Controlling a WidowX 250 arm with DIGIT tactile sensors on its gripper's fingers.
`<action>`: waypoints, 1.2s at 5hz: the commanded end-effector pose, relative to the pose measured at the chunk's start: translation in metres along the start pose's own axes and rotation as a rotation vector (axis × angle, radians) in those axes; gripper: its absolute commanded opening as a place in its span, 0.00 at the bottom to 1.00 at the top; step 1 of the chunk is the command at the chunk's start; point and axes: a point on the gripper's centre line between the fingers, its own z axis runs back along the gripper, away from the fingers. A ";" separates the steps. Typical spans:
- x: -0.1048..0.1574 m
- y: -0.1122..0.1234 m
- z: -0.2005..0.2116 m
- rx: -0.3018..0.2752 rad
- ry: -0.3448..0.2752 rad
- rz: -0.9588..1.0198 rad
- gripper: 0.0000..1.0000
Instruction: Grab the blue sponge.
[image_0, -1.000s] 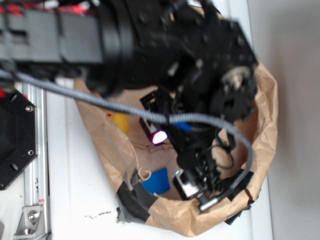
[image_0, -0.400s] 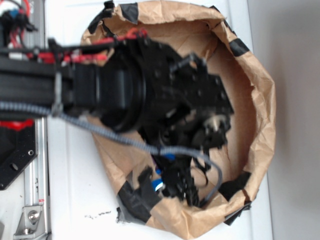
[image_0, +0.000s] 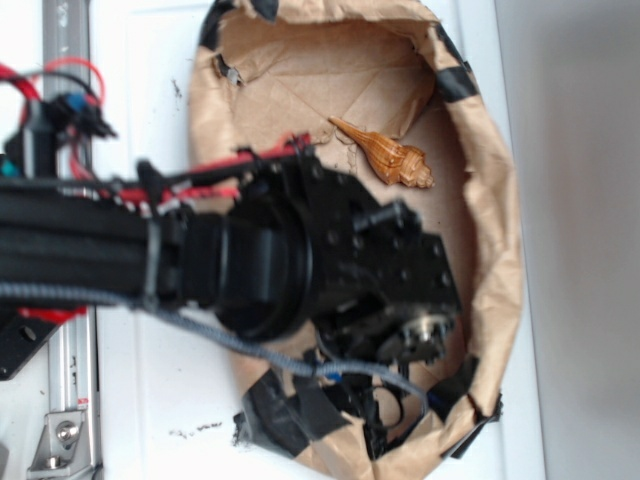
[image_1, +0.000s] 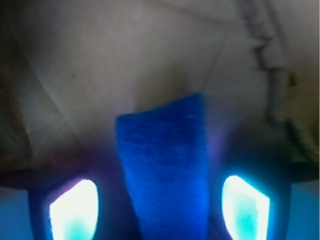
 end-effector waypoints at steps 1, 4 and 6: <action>-0.016 0.001 -0.039 0.141 -0.017 -0.066 0.72; 0.010 0.039 0.072 0.314 -0.507 -0.136 0.00; -0.015 0.057 0.141 0.485 -0.583 -0.380 0.00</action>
